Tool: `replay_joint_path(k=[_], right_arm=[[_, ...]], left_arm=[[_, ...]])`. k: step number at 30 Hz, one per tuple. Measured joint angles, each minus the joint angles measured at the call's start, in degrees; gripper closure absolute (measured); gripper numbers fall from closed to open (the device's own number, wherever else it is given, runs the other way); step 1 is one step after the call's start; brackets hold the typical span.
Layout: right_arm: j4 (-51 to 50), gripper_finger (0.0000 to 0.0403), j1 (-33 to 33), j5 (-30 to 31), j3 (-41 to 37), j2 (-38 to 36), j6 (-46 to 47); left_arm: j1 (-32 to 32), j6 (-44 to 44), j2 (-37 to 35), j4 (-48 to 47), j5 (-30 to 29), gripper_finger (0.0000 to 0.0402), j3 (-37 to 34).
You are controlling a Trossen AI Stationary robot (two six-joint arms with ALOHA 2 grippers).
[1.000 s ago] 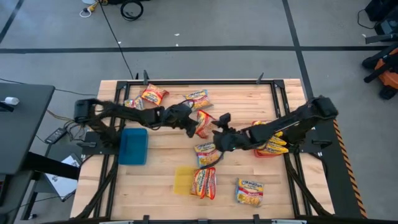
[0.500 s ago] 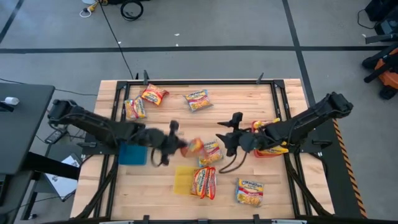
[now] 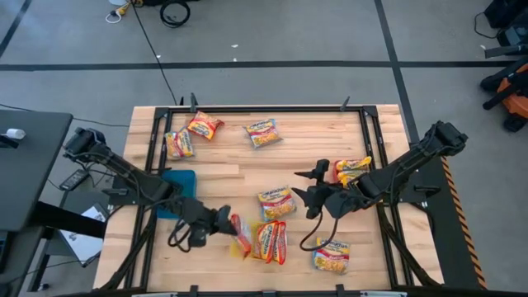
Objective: Sort Maruchan noodles
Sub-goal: Put the red noodle pack into the yellow bin
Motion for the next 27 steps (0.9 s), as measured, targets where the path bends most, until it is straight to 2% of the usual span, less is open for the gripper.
replay_joint_path(k=[3,11,14,22,27], right_arm=[[0.04,0.0153,0.28,1.98,0.00,0.00,1.10],[3.65,0.0153,-0.05,2.46,-0.02,0.00,1.26],[5.93,0.0153,0.39,2.48,-0.02,0.00,1.40],[6.36,0.0153,1.80,2.48,-0.02,0.00,4.27],[6.35,0.0153,1.73,2.48,-0.04,0.00,5.04]], left_arm=[[0.43,2.85,1.13,0.02,4.21,0.0400,0.00],[5.06,14.75,8.29,4.61,5.51,0.0401,0.00],[6.87,17.90,10.26,6.59,8.22,0.0401,0.00],[10.61,17.45,13.62,7.76,25.63,0.0401,-0.02],[10.72,17.38,17.09,13.95,26.12,0.0401,-0.02]])
